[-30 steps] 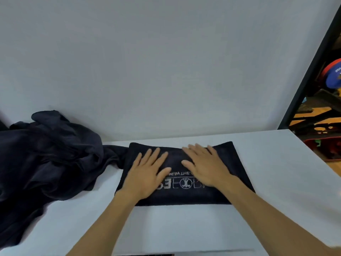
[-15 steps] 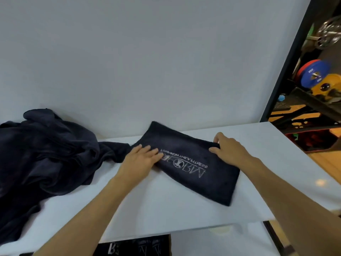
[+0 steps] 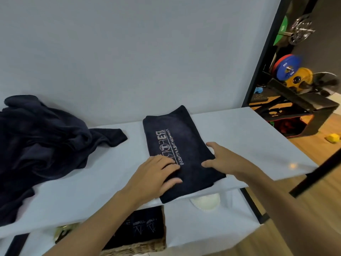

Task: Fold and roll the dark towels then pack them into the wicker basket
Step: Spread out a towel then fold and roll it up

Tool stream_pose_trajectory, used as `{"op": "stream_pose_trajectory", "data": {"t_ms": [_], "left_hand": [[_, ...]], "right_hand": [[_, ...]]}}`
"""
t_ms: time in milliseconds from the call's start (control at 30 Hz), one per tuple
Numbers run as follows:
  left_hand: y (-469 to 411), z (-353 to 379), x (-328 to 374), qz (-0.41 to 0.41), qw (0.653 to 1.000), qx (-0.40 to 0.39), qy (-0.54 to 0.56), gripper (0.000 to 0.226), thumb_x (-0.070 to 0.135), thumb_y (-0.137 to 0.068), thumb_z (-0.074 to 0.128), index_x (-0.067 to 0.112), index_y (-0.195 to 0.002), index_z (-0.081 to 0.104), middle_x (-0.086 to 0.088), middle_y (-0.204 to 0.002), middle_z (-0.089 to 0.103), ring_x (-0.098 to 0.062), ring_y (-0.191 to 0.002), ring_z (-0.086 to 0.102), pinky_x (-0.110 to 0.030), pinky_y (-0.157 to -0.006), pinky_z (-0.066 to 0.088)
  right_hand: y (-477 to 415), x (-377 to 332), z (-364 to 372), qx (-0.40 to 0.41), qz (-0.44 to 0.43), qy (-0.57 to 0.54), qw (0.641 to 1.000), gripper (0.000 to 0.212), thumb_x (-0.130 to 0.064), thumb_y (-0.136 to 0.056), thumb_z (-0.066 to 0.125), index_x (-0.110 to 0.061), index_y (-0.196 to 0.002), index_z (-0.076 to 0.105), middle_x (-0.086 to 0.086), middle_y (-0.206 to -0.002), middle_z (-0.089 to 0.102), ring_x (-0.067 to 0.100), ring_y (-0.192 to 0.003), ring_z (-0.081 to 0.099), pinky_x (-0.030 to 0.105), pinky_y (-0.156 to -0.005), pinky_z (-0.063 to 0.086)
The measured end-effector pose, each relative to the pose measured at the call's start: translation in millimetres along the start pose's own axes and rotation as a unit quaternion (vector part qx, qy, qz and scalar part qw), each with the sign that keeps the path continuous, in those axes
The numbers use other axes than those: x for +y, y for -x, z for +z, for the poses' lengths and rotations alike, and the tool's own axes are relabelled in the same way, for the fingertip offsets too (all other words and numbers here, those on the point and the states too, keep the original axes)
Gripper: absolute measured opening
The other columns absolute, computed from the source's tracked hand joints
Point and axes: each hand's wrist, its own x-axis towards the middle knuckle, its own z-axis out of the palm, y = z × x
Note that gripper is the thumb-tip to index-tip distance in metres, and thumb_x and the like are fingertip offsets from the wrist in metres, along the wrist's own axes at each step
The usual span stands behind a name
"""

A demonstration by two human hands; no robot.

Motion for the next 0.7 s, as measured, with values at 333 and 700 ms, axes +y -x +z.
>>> {"op": "stream_pose_trajectory", "data": {"t_ms": [333,700], "left_hand": [[42,-8,27,0.113,0.991,0.041,-0.051,0.021,0.027,-0.088,0.063,0.014,-0.103,0.065,0.000,-0.095,0.066,-0.019,-0.082,0.063,-0.029,-0.070,0.054],[33,-32,23,-0.143,0.969,0.051,0.193,0.024,0.016,-0.095,0.055,0.022,-0.115,0.067,0.012,-0.104,0.069,0.003,-0.091,0.060,-0.004,-0.080,0.039]], "right_hand": [[33,15,4,-0.026,0.031,-0.144,0.989,0.039,-0.024,-0.094,0.061,-0.022,-0.131,0.048,0.012,-0.086,0.059,0.012,-0.051,0.042,0.030,-0.056,0.037],[63,9,39,0.120,-0.308,0.236,0.914,0.069,-0.073,-0.073,0.054,-0.037,-0.131,0.048,-0.016,-0.125,0.045,0.005,-0.111,0.046,0.031,-0.097,0.035]]}}
